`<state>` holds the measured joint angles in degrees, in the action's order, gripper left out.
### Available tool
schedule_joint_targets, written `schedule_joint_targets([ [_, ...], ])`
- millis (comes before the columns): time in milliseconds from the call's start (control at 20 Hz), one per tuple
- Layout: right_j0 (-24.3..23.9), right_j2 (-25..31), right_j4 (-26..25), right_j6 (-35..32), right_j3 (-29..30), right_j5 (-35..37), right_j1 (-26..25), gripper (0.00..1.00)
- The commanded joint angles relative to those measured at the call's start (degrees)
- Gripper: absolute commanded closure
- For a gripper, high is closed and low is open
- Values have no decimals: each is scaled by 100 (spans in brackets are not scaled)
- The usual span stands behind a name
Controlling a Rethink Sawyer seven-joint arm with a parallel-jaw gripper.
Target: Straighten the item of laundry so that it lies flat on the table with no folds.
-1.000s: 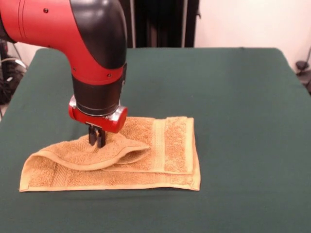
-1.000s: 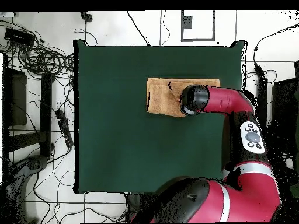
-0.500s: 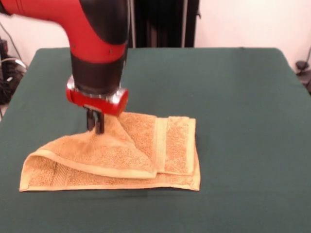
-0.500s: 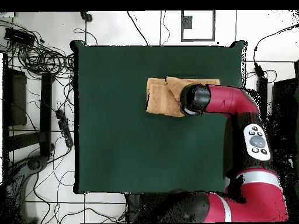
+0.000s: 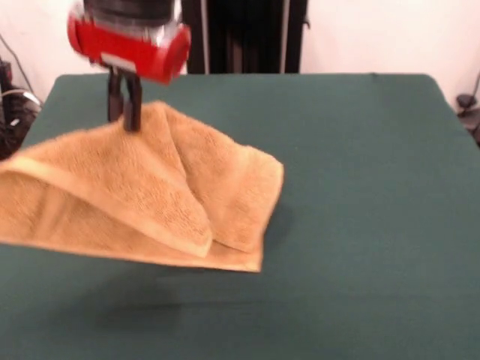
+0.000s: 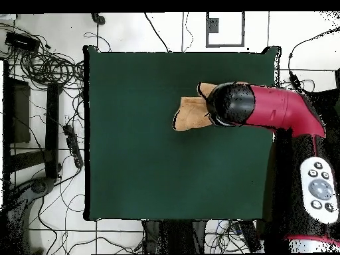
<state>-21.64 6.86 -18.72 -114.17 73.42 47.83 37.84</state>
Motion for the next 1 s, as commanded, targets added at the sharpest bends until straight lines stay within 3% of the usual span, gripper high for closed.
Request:
schedule_joint_targets([
  [50, 406, 196, 360, -241, 969, 406, 812, 100],
  [500, 1190, -481, 826, -1477, 1131, 1437, 1474, 100],
  [1000, 1342, -700, 1179, -1229, 1257, 1143, 1336, 100],
])
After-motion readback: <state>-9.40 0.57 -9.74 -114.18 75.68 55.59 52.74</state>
